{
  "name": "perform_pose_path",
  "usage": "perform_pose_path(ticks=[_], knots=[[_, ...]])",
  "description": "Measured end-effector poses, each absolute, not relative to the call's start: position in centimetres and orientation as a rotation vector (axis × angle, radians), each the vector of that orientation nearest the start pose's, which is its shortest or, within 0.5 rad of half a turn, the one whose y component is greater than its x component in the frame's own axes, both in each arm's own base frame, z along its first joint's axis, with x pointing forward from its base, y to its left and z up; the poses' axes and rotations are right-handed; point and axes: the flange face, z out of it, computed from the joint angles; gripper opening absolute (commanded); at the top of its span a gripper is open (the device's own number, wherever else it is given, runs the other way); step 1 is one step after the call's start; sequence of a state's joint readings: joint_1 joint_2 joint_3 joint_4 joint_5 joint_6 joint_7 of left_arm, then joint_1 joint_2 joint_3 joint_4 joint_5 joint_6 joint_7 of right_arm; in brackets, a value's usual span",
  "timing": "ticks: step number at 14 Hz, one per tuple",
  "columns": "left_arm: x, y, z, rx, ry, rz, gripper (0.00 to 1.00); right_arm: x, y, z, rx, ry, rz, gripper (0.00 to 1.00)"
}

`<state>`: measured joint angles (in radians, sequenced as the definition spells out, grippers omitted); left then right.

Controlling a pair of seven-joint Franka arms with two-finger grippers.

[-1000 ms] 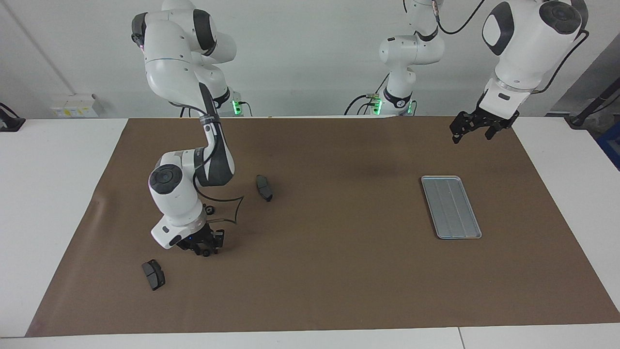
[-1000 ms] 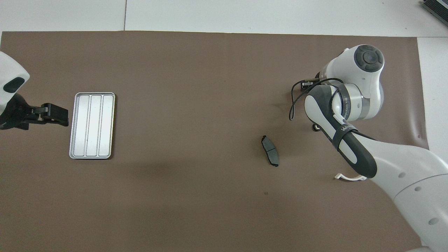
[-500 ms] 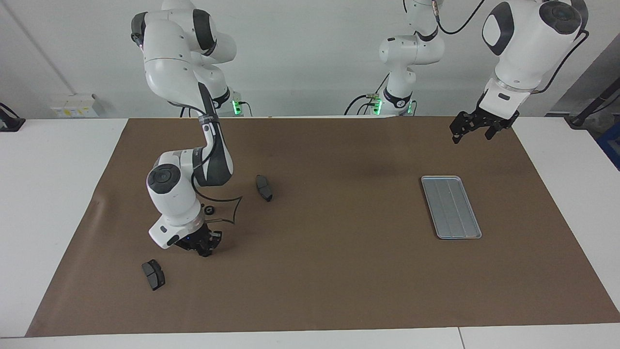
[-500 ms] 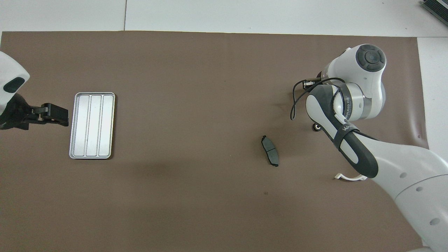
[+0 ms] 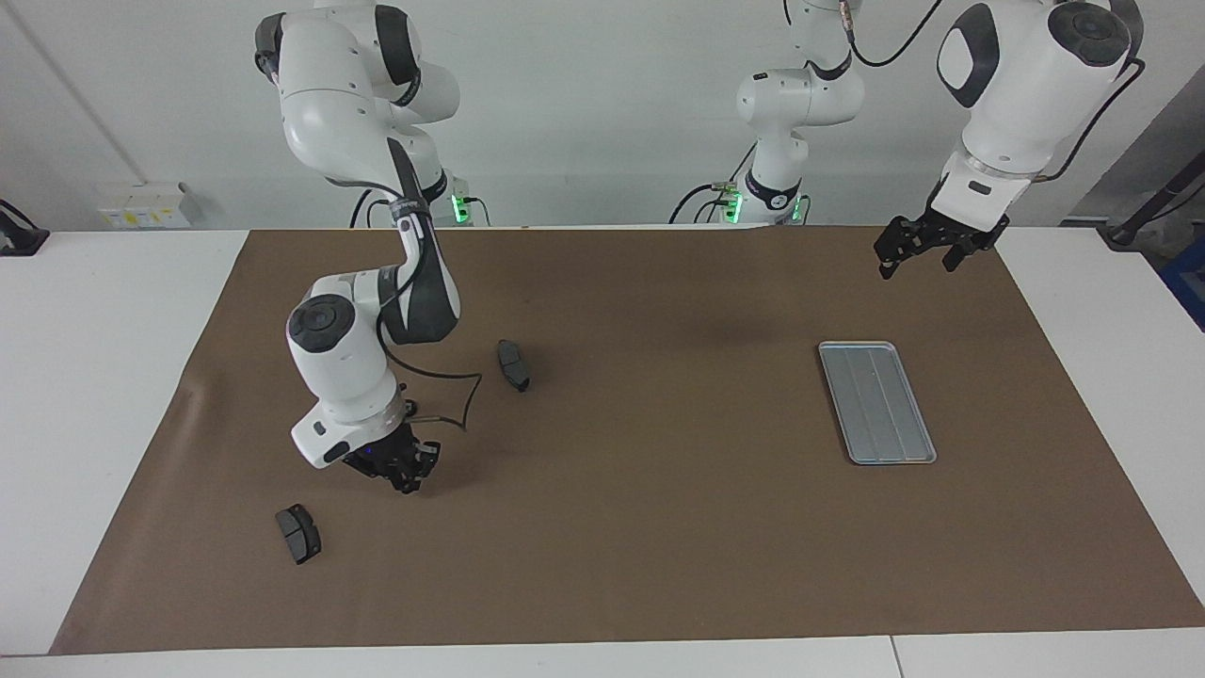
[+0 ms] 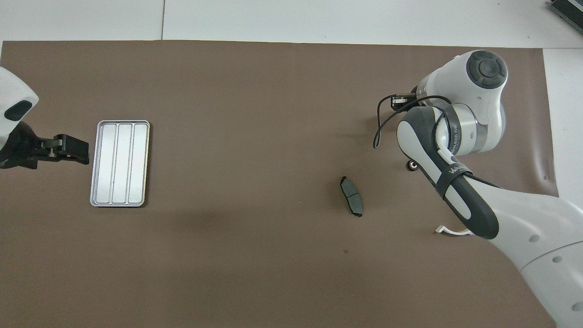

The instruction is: Pick bearing gear from pile to tray

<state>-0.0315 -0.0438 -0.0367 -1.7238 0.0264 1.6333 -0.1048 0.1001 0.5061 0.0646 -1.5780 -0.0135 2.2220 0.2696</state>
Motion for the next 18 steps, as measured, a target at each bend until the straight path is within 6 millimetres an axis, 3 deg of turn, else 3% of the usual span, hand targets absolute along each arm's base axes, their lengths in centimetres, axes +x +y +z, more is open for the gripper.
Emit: perform_pose_path(ticks=[3, 6, 8, 11, 13, 16, 17, 18], knots=[[54.1, -3.5, 58.1, -3.108, -0.053, 0.069, 1.00, 67.1, 18.0, 39.3, -3.038, 0.277, -0.183, 0.00], [54.1, -3.5, 58.1, -3.108, -0.053, 0.069, 1.00, 63.8, 27.0, 39.4, -3.030, 0.378, -0.187, 0.00], [54.1, -3.5, 58.1, -3.108, -0.053, 0.069, 1.00, 61.4, 32.0, 38.9, -3.029, 0.449, -0.199, 0.00], [54.1, -3.5, 58.1, -3.108, -0.053, 0.069, 1.00, 57.9, 38.9, 35.3, -3.048, 0.543, -0.288, 0.00], [54.1, -3.5, 58.1, -3.108, -0.053, 0.069, 1.00, 56.4, 41.8, 32.8, -3.027, 0.579, -0.315, 0.00], [54.1, -3.5, 58.1, -3.108, -0.053, 0.069, 1.00, 55.1, 43.7, 31.0, -3.015, 0.560, -0.286, 0.00], [54.1, -3.5, 58.1, -3.108, -0.053, 0.069, 1.00, 55.1, 43.9, 31.1, -3.006, 0.556, -0.290, 0.06], [54.1, -3.5, 58.1, -3.108, -0.053, 0.069, 1.00, 55.1, 44.1, 31.3, -2.992, 0.554, -0.297, 0.27]])
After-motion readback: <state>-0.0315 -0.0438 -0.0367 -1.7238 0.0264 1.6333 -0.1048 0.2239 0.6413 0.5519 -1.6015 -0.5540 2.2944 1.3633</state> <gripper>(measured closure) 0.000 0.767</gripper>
